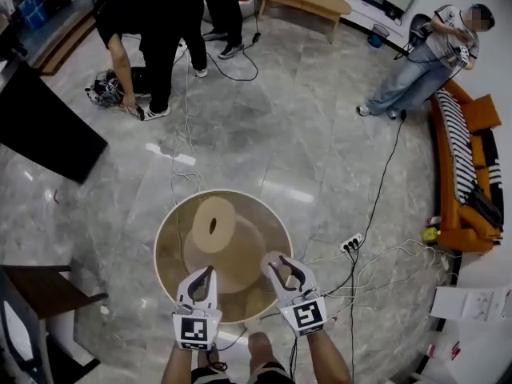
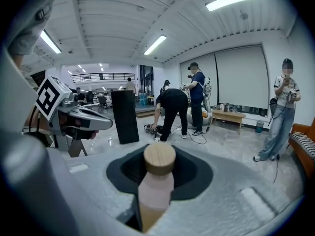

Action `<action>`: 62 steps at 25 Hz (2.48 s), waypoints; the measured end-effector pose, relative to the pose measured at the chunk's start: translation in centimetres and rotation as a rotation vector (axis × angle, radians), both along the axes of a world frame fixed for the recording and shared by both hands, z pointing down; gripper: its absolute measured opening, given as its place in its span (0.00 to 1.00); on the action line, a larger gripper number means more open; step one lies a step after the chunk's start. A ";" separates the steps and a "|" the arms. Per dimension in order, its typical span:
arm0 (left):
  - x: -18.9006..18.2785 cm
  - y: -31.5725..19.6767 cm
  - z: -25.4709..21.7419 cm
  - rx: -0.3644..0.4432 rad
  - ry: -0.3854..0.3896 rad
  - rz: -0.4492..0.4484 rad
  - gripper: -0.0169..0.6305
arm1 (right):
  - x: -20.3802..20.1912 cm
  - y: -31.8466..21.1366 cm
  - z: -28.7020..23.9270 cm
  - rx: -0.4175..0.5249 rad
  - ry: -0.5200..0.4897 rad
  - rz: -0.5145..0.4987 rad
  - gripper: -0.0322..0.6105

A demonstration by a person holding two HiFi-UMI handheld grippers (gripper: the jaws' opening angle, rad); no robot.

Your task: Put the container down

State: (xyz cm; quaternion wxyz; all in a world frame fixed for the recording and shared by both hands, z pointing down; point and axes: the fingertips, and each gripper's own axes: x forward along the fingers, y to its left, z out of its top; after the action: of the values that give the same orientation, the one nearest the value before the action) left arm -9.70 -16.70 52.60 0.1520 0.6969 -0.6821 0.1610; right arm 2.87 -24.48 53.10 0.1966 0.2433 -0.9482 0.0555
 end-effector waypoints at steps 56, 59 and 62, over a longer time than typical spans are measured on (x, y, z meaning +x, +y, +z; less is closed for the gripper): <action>-0.3 -2.7 36.0 -0.219 0.213 -0.158 0.05 | -5.5 -4.4 38.5 -0.059 0.154 -0.187 0.23; -0.2 -2.6 36.3 -0.223 0.215 -0.161 0.05 | -5.4 -4.3 38.9 -0.057 0.155 -0.186 0.23; 0.0 -2.5 36.6 -0.230 0.208 -0.151 0.05 | -5.3 -4.3 39.0 -0.049 0.149 -0.182 0.23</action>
State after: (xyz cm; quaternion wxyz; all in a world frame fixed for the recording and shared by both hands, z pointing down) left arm -9.66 -19.16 89.24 0.3124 0.6346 -0.6901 0.1530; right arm -2.47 -28.74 92.12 0.2767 0.1547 -0.9475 0.0424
